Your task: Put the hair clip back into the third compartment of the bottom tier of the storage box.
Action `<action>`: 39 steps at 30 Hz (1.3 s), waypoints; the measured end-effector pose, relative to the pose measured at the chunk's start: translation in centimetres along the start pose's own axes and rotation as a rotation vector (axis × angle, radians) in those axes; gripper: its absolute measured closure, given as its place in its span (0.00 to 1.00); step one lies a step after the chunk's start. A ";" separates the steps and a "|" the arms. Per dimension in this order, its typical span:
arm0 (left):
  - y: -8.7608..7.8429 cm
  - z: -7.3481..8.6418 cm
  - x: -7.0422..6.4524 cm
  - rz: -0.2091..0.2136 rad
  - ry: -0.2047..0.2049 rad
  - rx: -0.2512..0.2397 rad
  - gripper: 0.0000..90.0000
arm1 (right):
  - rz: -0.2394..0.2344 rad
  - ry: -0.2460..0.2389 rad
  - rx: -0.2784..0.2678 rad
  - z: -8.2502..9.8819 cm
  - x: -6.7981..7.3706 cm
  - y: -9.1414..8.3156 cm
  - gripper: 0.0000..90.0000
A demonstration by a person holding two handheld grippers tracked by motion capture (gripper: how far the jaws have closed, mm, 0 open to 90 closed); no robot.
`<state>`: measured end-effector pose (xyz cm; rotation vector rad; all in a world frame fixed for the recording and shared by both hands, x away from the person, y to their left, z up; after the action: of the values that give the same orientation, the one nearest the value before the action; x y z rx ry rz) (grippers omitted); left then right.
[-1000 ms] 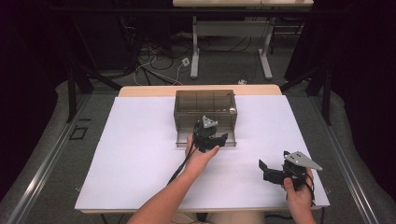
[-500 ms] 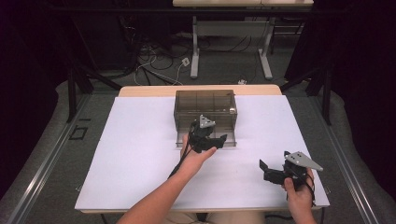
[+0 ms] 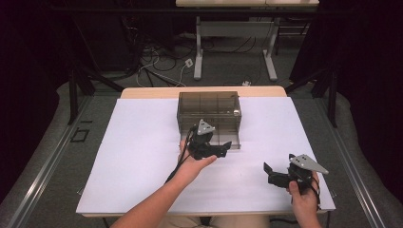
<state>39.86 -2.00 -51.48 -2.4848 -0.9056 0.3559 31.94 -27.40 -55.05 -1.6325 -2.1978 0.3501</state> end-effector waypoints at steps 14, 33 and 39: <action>-2.7 1.3 1.1 -0.012 -0.054 -0.009 0.02 | 0.002 -0.003 0.003 0.0 0.0 0.0 0.00; -9.6 5.0 4.2 -0.078 -0.141 -0.069 0.00 | 0.000 0.001 -0.001 0.0 0.1 0.1 0.00; -11.7 6.8 5.2 -0.095 -0.179 -0.077 0.00 | 0.005 0.005 0.008 0.1 0.2 0.0 0.00</action>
<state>34.80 11.61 -51.72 -2.4986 -1.1252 0.5274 31.90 -27.22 -55.12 -1.6329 -2.1864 0.3558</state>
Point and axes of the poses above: each handheld gripper's, and its own axes: y roughly forward along the jaws, z roughly out of its underside, x roughly to its left, the point moved 5 cm from there along y, roughly forward along the jaws, and after that the axes turned 6 degrees about y, right-handed, at the moved point
